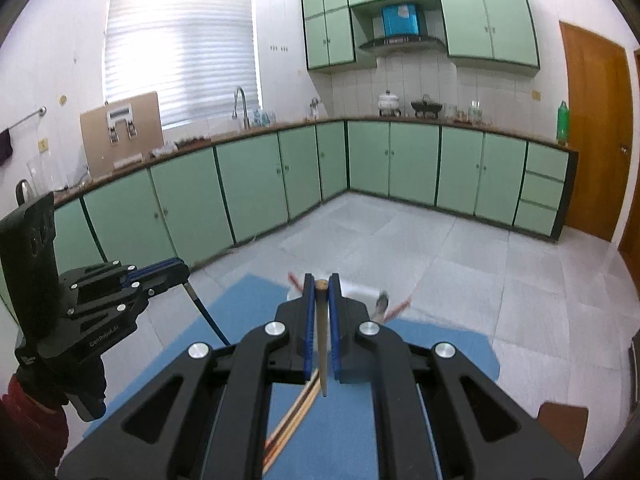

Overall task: Organize utensils
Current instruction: 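Lift both chopsticks and carry them toward the white caddy, then open the right tool over the caddy while the left tool opens too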

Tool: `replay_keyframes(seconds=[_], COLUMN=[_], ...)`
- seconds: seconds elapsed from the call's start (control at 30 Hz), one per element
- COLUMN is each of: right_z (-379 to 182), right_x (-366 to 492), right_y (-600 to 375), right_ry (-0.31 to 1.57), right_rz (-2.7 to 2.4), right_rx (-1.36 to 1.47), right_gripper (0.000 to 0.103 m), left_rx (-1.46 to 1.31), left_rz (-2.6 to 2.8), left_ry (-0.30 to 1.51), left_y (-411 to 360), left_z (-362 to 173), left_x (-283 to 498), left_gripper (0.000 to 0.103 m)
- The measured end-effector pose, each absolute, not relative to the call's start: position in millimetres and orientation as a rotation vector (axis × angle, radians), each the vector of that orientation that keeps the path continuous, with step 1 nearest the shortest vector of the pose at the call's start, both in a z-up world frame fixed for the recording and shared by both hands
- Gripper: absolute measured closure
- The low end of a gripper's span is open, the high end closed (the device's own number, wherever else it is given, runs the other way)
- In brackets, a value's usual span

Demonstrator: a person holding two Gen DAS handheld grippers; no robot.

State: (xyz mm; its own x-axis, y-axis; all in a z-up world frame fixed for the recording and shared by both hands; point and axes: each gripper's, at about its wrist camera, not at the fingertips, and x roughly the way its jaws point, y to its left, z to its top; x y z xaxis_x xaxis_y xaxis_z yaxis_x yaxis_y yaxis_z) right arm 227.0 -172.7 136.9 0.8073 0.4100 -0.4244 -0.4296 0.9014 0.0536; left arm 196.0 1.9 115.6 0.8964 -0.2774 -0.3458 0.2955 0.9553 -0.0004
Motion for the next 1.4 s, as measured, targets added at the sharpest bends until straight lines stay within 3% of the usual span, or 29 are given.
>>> replay_keyframes(seconds=[0.33, 0.77, 1.03, 1.1, 1.23, 1.4], right_z=[166, 98, 79, 83, 89, 77], right_x=[285, 346, 344, 337, 311, 261], right_y=[-180, -168, -166, -170, -180, -188], right_ry=[0.365, 0.495, 0.545, 0.524, 0.486, 0.457], right_rz=[0.414, 0.379, 0.358, 0.346, 0.32, 0.308], right_rx=[-0.011, -0.011, -0.001, 0.007, 0.006, 0.009], right_gripper=[0.097, 0.097, 0.092, 0.075, 0.066, 0.039], left_rx=[0.055, 0.045, 0.028, 0.025, 0.01, 0.0], left_rz=[-0.283, -0.283, -0.278, -0.271, -0.265, -0.27], left_ry=[0.218, 0.34, 0.367, 0.362, 0.358, 0.391], left_y=[-11, -25, -13, -11, -3, 4], left_z=[167, 111, 104, 107, 109, 91], left_x=[252, 313, 307, 302, 280, 242], left_gripper=[0.097, 0.096, 0.079, 0.072, 0.06, 0.044])
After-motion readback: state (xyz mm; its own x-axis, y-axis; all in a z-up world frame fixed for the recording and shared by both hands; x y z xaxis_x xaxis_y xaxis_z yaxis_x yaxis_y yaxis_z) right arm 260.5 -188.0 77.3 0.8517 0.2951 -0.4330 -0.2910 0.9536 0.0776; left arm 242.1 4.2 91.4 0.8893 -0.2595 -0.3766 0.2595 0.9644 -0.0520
